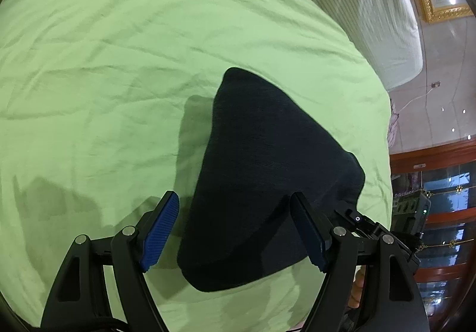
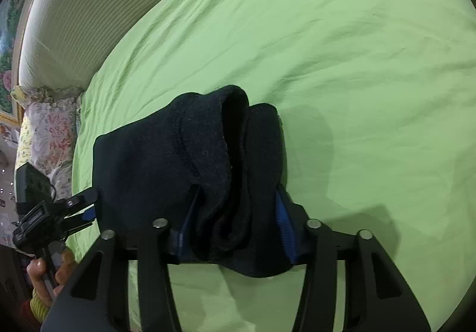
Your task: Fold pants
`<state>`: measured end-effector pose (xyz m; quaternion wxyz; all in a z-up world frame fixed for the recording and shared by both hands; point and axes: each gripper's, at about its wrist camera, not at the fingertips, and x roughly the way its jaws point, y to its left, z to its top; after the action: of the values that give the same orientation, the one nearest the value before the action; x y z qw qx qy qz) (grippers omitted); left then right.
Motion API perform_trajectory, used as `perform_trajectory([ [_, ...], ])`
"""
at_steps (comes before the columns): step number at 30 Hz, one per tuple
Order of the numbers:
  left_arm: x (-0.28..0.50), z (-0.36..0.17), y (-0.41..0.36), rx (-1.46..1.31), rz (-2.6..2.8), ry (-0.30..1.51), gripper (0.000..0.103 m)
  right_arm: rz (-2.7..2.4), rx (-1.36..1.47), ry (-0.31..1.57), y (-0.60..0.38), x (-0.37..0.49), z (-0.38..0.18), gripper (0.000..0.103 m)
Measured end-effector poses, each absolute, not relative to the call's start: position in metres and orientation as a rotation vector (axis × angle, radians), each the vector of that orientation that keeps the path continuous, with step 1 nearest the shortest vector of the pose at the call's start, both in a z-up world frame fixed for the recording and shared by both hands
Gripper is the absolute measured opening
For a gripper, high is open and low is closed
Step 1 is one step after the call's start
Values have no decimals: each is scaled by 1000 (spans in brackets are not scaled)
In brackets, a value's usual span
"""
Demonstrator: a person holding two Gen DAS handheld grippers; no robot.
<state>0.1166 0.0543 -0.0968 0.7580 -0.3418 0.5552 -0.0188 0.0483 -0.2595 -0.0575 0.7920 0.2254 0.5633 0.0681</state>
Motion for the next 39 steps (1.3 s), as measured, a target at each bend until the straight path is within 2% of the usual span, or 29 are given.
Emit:
perform_trajectory([
  [7, 121, -104, 48, -740, -49, 1227, 79, 179, 508, 1209, -270, 42, -62, 41],
  [12, 124, -112, 46, -737, -49, 1236, 79, 177, 518, 1225, -269, 48, -62, 54],
  [21, 126, -120, 39, -689, -24, 1229, 78, 163, 507, 1237, -263, 53, -63, 60],
  [23, 125, -120, 34, -678, -36, 1223, 71, 167, 522, 1242, -263, 52, -65, 61],
  [27, 122, -116, 31, -644, -29, 1212, 64, 179, 535, 1240, -263, 49, -67, 60],
  [29, 120, -113, 30, -639, -33, 1203, 60, 195, 516, 1234, -262, 48, -65, 53],
  [34, 116, -100, 28, -621, -64, 1165, 37, 242, 497, 1206, -255, 46, -55, 42],
  [39, 107, -83, 34, -638, -76, 1124, 31, 285, 480, 1164, -246, 45, -37, 39],
])
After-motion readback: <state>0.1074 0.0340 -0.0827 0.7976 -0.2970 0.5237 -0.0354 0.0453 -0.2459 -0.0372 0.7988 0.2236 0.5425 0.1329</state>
